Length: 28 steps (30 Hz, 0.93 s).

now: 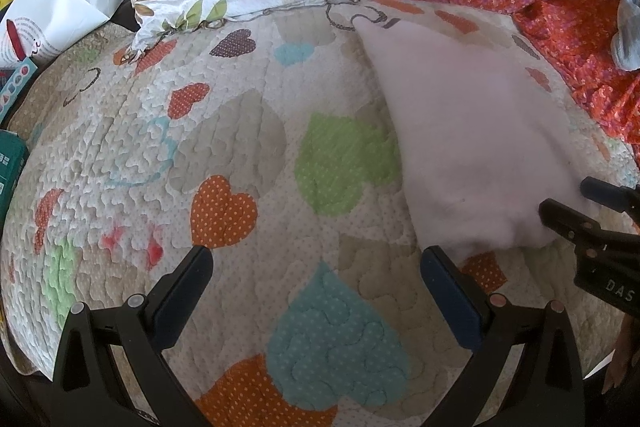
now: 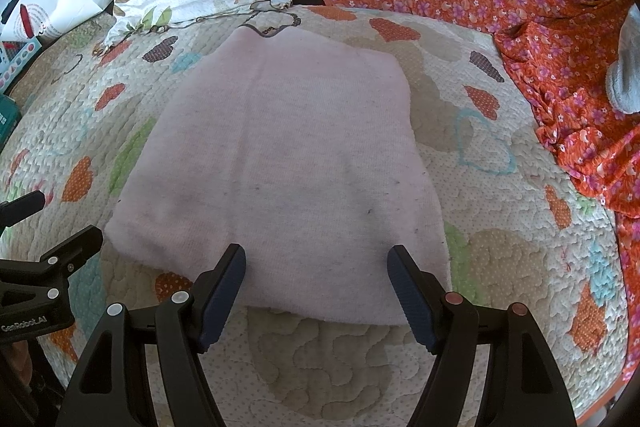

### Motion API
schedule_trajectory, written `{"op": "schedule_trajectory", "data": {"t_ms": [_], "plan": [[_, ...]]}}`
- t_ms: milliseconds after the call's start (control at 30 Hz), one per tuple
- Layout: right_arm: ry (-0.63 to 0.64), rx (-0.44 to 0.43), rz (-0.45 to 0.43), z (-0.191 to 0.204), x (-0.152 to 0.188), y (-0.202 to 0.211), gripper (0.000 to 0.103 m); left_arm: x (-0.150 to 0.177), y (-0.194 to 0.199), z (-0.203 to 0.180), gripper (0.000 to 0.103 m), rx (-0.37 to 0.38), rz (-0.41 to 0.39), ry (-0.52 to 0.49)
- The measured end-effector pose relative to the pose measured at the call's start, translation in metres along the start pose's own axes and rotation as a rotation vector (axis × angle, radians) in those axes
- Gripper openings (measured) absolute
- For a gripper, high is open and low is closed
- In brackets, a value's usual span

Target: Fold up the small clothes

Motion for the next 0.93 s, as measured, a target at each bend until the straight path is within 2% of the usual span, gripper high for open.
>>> {"op": "schedule_trajectory", "data": {"t_ms": [667,933], "plan": [[-0.003,0.003,-0.029,0.0018,-0.0017,0.0065,0.079,0.0001,0.0001,0.0007,0.103,0.006,0.0,-0.001],[0.034,0.009,-0.026,0.0088,-0.0002,0.0045,0.079,-0.0002,-0.0011,-0.0033,0.103,0.005,0.0,-0.007]]}}
Point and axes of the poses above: each gripper's, at about its wrist camera, not at the fingertips, and y roughly against the way its jaws point, z to its left, x to its underside, the point moved 5 cm from there along -y, roughly the way its jaws point, and after that the axes turned 11 degrees about x, right-handed, at the moved point
